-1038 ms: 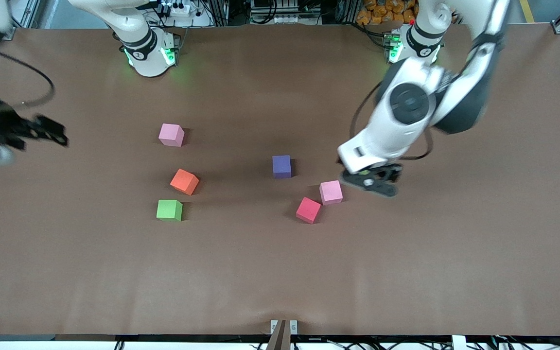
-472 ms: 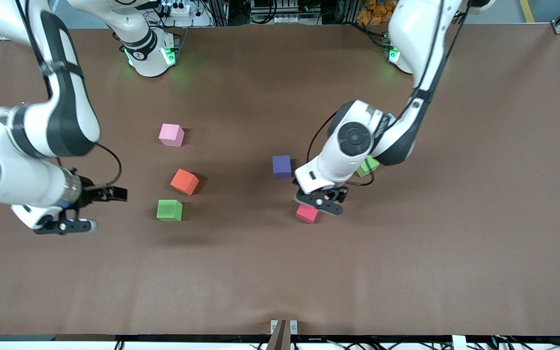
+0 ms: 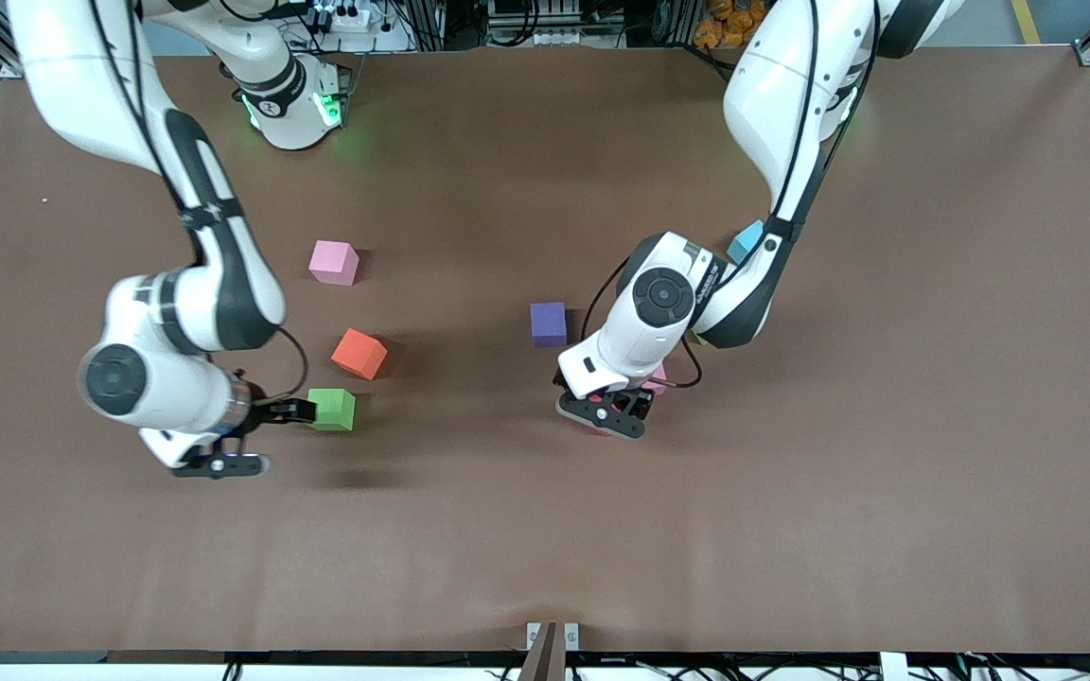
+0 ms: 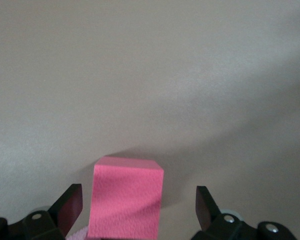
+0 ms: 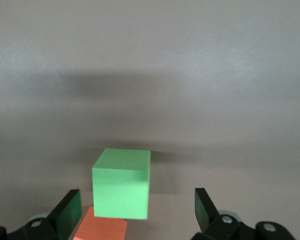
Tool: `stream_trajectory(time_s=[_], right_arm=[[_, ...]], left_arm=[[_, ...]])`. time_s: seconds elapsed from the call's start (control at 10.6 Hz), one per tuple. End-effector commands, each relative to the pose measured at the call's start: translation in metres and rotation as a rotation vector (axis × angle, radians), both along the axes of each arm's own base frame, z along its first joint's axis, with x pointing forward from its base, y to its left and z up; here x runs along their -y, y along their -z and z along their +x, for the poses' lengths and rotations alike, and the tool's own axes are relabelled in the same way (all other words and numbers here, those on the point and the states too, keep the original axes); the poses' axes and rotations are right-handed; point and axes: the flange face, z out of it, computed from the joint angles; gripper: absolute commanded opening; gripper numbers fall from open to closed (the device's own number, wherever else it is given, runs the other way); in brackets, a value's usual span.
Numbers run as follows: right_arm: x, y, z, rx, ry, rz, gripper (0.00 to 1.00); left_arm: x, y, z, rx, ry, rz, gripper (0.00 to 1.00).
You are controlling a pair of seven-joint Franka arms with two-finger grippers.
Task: Arrange blocks into number 1
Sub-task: 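Grasp the red cube with the left gripper while the right gripper grasps green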
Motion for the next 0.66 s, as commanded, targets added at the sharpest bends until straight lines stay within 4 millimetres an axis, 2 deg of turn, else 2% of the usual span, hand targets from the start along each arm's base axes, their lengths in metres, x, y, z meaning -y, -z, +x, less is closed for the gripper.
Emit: stream_trajectory(time_s=[0.0,0.19,0.38,0.47,0.57], right_arm=[[-0.009,0.014,-0.009,0.006,-0.070,0.012,1.00],[-0.019,0.036,-0.018,0.063,-0.111,0.029,1.00],[-0.017,0.039,-0.018,0.069,-0.170,0.033,1.00],[-0.016,0.046,-0.022,0.056,-0.168,0.031,1.00],[-0.015,0.050,-0.023,0.050,-0.168,0.030,1.00]], left_arm=[[0.012,0.015,0.003,0.020,0.014,-0.008,1.00],[0.008,0.026,0.003,0.013,0.016,0.011,1.00],[0.007,0.037,-0.002,0.000,0.022,0.028,0.99],[0.005,0.041,-0.003,0.004,0.050,0.047,0.75],[0.006,0.042,-0.004,0.020,0.082,0.074,0.35]])
